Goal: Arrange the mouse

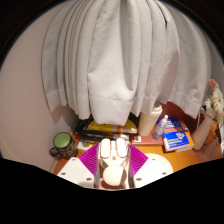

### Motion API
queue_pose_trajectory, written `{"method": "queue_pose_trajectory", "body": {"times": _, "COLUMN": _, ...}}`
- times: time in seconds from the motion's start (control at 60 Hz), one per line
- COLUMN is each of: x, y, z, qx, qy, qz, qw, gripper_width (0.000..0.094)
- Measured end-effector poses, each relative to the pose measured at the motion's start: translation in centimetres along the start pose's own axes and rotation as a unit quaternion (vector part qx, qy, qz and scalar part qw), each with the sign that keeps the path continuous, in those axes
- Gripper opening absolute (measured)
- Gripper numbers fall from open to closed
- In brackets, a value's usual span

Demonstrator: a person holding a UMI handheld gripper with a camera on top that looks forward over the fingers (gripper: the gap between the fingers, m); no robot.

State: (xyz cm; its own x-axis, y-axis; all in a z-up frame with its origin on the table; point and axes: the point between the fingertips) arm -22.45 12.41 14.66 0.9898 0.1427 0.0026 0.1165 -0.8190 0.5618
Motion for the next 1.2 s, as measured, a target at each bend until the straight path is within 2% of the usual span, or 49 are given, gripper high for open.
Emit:
{"method": "queue_pose_trajectory", "body": {"times": 0.117, "x": 5.2, "y": 4.0, "z": -5.3, "qx": 0.059, "qy": -0.008, "qz": 0.008, "qw": 0.998, "gripper_width": 0.0399}}
{"method": "queue_pose_trajectory", "body": {"times": 0.2, "x": 9.4, "y": 4.7, "z": -5.8, "qx": 0.067, "qy": -0.008, "qz": 0.025, "qw": 0.997, "gripper_width": 0.0398}}
{"method": "queue_pose_trajectory", "body": {"times": 0.283, "x": 12.9, "y": 3.6, "z": -3.9, "qx": 0.046, "qy": -0.015, "qz": 0.035, "qw": 0.998, "gripper_width": 0.0397}}
{"method": "queue_pose_trajectory", "body": {"times": 0.433, "x": 16.4, "y": -0.3, "z": 3.0, "qx": -0.011, "qy": -0.037, "qz": 0.042, "qw": 0.998, "gripper_width": 0.0395}}
{"method": "queue_pose_trajectory", "body": {"times": 0.583, "x": 16.7, "y": -3.9, "z": 9.1, "qx": -0.06, "qy": -0.054, "qz": 0.037, "qw": 0.996, "gripper_width": 0.0395}}
{"method": "queue_pose_trajectory", "body": {"times": 0.667, "x": 16.3, "y": -5.4, "z": 11.6, "qx": -0.078, "qy": -0.054, "qz": 0.032, "qw": 0.995, "gripper_width": 0.0395}}
{"method": "queue_pose_trajectory", "body": {"times": 0.683, "x": 16.2, "y": -5.7, "z": 12.1, "qx": -0.082, "qy": -0.055, "qz": 0.031, "qw": 0.995, "gripper_width": 0.0364}}
{"method": "queue_pose_trajectory", "body": {"times": 0.767, "x": 15.9, "y": -6.6, "z": 14.1, "qx": -0.097, "qy": -0.061, "qz": 0.032, "qw": 0.993, "gripper_width": 0.0401}}
{"method": "queue_pose_trajectory", "body": {"times": 0.8, "x": 15.9, "y": -6.7, "z": 14.2, "qx": -0.096, "qy": -0.058, "qz": 0.035, "qw": 0.993, "gripper_width": 0.0386}}
{"method": "queue_pose_trajectory", "body": {"times": 0.817, "x": 16.0, "y": -6.9, "z": 14.2, "qx": -0.085, "qy": -0.055, "qz": 0.036, "qw": 0.994, "gripper_width": 0.04}}
{"method": "queue_pose_trajectory", "body": {"times": 0.9, "x": 16.1, "y": -6.9, "z": 14.3, "qx": -0.084, "qy": -0.055, "qz": 0.044, "qw": 0.994, "gripper_width": 0.0493}}
{"method": "queue_pose_trajectory", "body": {"times": 1.033, "x": 16.2, "y": -6.9, "z": 14.3, "qx": -0.086, "qy": -0.049, "qz": 0.054, "qw": 0.994, "gripper_width": 0.0559}}
{"method": "queue_pose_trajectory", "body": {"times": 1.067, "x": 16.2, "y": -6.7, "z": 14.3, "qx": -0.09, "qy": -0.046, "qz": 0.055, "qw": 0.993, "gripper_width": 0.0673}}
{"method": "queue_pose_trajectory", "body": {"times": 1.1, "x": 16.0, "y": -6.5, "z": 14.3, "qx": -0.095, "qy": -0.045, "qz": 0.051, "qw": 0.993, "gripper_width": 0.0861}}
{"method": "queue_pose_trajectory", "body": {"times": 1.2, "x": 15.5, "y": -4.5, "z": 12.7, "qx": -0.083, "qy": -0.048, "qz": 0.041, "qw": 0.995, "gripper_width": 0.0859}}
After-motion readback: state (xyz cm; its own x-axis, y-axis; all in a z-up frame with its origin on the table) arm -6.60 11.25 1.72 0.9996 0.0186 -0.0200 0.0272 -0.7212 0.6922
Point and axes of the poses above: the point between the fingertips, and its own axes, seen from behind it with the camera up: x to the right, z down, y backward, against the way the camera looks, and after that the axes turned 1 degree about -z, right-handed
